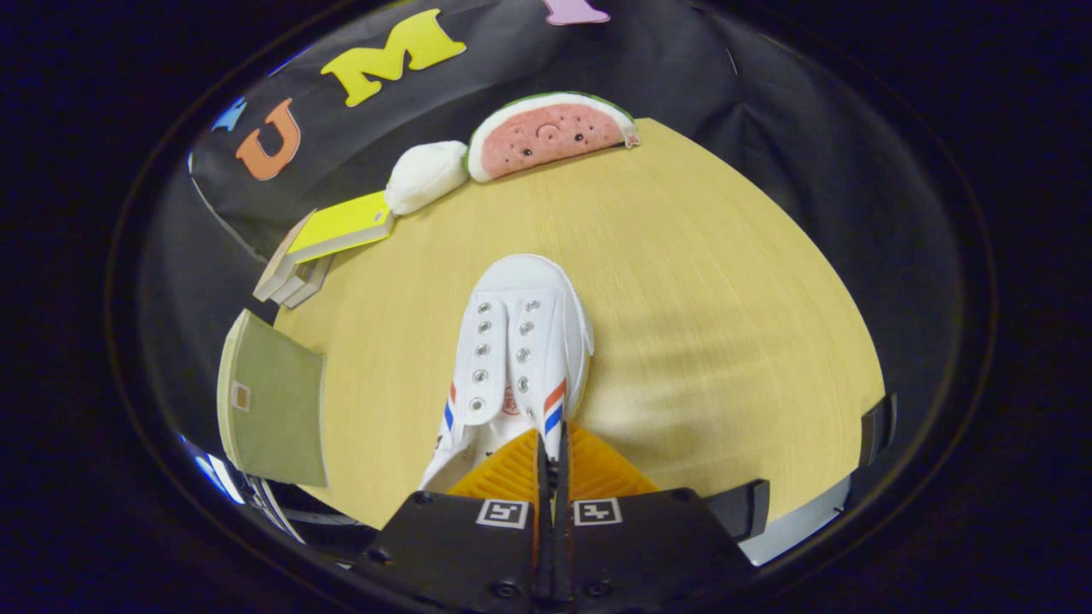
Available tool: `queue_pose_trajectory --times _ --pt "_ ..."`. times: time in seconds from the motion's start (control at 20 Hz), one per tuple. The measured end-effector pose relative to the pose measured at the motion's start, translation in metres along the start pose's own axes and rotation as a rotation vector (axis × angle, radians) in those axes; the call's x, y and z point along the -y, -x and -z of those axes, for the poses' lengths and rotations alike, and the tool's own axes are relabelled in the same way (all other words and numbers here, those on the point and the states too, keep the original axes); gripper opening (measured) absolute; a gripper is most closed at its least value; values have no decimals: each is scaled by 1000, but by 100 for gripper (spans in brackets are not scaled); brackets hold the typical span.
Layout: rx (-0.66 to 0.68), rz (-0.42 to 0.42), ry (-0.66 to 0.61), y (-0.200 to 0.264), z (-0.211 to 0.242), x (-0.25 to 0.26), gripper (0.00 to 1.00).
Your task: Open the storage box then place both shoes into the box .Put the left shoe in first, then the right shoe, with the right side of both shoes facing outward in a uniform manner.
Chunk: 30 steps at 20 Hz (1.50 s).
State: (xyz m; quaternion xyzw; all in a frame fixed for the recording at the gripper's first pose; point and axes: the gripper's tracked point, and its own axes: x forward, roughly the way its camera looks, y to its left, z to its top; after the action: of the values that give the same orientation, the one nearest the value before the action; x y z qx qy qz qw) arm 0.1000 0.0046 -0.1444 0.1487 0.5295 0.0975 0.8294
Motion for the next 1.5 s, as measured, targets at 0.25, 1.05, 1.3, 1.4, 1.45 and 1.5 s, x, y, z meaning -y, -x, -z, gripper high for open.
queue_pose_trajectory --times 0.25,1.05,1.3,1.4,1.45,1.5 --pt "66 -46 29 34 12 -34 6" --pt "128 -139 239 37 64 -279 5" --pt "118 -7 226 -3 101 -303 5" --pt "101 34 217 -19 103 -290 5" --pt "93 53 219 -27 105 -286 6" --pt "94 66 226 -32 106 -283 6"
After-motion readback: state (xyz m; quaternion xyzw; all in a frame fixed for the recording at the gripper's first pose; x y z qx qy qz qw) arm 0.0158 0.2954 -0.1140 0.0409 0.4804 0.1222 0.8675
